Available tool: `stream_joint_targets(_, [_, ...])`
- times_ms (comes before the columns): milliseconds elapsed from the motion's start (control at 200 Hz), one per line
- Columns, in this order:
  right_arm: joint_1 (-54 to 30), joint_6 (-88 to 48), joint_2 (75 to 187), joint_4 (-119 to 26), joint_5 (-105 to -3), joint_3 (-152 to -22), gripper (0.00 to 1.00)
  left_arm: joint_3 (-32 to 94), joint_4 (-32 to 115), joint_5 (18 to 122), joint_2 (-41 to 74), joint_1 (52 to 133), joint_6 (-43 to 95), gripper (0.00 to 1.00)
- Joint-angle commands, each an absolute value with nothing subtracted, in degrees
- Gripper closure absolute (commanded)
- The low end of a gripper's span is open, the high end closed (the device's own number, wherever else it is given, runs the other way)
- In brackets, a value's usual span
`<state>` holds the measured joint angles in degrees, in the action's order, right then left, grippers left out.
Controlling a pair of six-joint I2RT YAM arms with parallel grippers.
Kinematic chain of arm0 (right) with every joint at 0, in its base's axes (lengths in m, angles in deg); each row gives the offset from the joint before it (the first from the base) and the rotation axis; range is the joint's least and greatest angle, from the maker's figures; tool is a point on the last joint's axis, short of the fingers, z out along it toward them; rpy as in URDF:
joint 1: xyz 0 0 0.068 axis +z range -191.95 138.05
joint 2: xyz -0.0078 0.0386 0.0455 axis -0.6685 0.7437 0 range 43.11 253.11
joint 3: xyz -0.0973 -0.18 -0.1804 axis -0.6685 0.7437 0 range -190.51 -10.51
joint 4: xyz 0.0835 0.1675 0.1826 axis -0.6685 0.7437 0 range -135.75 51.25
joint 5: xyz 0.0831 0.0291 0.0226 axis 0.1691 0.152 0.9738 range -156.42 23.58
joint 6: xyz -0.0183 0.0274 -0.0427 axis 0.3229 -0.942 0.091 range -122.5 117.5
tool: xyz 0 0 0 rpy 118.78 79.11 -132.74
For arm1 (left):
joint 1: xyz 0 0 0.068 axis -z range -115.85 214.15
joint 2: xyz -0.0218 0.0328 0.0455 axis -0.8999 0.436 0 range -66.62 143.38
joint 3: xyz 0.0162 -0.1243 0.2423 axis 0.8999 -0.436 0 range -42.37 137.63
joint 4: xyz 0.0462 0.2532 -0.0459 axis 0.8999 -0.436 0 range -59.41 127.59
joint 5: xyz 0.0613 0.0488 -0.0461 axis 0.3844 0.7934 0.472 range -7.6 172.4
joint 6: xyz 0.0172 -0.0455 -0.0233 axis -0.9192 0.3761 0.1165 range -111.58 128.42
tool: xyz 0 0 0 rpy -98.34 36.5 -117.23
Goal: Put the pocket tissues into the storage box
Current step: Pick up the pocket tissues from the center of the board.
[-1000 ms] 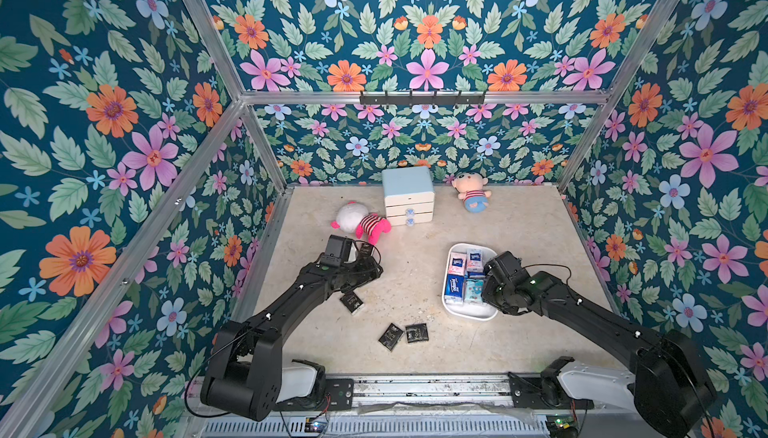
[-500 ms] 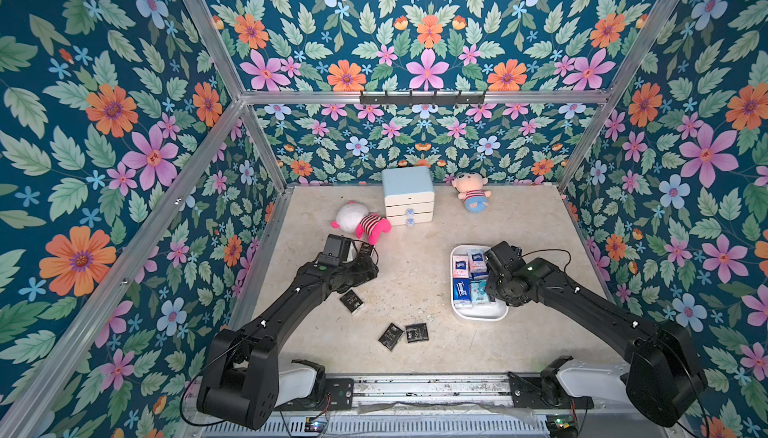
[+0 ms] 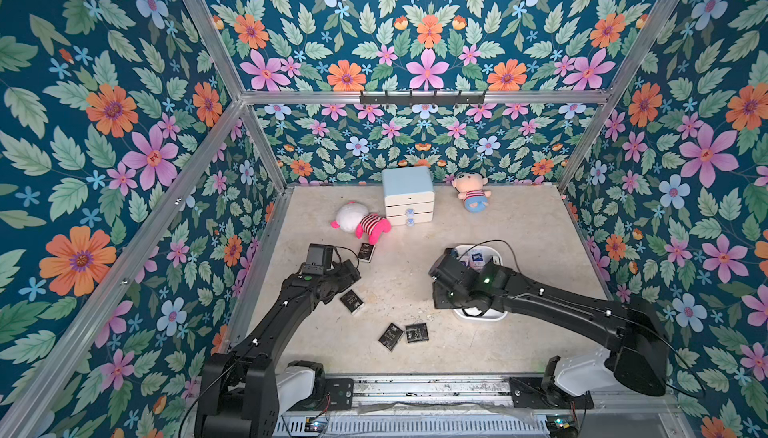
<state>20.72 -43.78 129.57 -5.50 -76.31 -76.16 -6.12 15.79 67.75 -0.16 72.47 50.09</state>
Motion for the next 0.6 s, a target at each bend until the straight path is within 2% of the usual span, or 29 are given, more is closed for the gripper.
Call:
stream_joint_targets(0, [25.4, -40.9, 135.0, -7.2, -75.7, -78.6, 0.44, -8.0, 16.2, 62.5, -0.6, 69.2, 50.7, 0.12])
stream_joint_targets(125, [31.5, -38.1, 142.8, -7.8, -76.5, -82.4, 0.45, -10.4, 16.5, 59.2, -1.5, 65.4, 50.3, 0.12])
stream_joint_targets(310, [37.5, -34.0, 151.4, -3.5, -82.5, -86.3, 0.36, -12.7, 15.1, 56.0, -5.0, 62.1, 49.6, 0.11])
stream_joint_targets(385, [38.8, -33.7, 152.4, -2.9, -84.1, -86.5, 0.28, -12.4, 13.5, 56.2, -6.6, 61.9, 48.8, 0.12])
stream_joint_targets(595, [38.9, -33.5, 153.8, -0.9, -86.8, -86.6, 0.24, -11.3, 10.6, 56.4, -9.3, 61.6, 47.9, 0.12])
